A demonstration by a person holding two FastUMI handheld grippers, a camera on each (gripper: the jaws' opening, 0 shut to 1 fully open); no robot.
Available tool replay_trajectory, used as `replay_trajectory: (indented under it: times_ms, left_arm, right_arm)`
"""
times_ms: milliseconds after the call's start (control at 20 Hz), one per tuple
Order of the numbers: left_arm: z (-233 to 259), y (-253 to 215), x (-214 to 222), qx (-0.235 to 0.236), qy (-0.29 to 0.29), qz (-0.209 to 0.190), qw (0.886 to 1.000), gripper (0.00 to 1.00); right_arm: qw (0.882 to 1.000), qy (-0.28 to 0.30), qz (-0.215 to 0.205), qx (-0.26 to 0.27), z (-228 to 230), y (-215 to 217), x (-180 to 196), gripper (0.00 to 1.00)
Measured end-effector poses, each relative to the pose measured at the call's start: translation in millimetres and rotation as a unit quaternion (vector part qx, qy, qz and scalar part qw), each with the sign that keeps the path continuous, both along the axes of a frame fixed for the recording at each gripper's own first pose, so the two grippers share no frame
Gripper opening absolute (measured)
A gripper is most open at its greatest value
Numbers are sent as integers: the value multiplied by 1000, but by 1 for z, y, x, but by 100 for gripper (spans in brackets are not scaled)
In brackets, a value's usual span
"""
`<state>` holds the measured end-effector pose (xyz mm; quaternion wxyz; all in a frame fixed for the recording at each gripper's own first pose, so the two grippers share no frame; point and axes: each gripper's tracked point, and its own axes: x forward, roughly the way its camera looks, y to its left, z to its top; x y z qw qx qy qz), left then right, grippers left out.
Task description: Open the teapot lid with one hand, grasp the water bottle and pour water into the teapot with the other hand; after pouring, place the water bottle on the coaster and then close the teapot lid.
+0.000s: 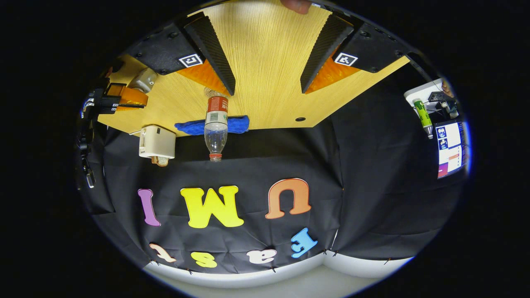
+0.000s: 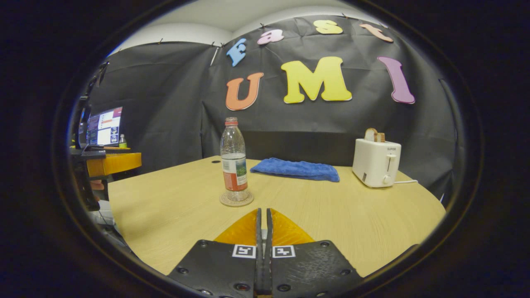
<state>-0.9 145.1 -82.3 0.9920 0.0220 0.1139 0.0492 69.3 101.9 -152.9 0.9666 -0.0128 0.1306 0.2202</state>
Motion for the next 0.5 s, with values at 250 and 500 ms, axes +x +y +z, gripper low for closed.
replay_trajectory:
  times_ms: [250, 500]
  left_arm:
    - [2, -8, 0, 0, 1, -6, 1000, 99]
    - [10, -18, -4, -2, -4, -10, 1000, 99]
  right_arm:
    - [1000, -10, -4, -8, -5, 0, -1, 0]
    - [999, -41, -16, -3, 13, -3, -3, 21]
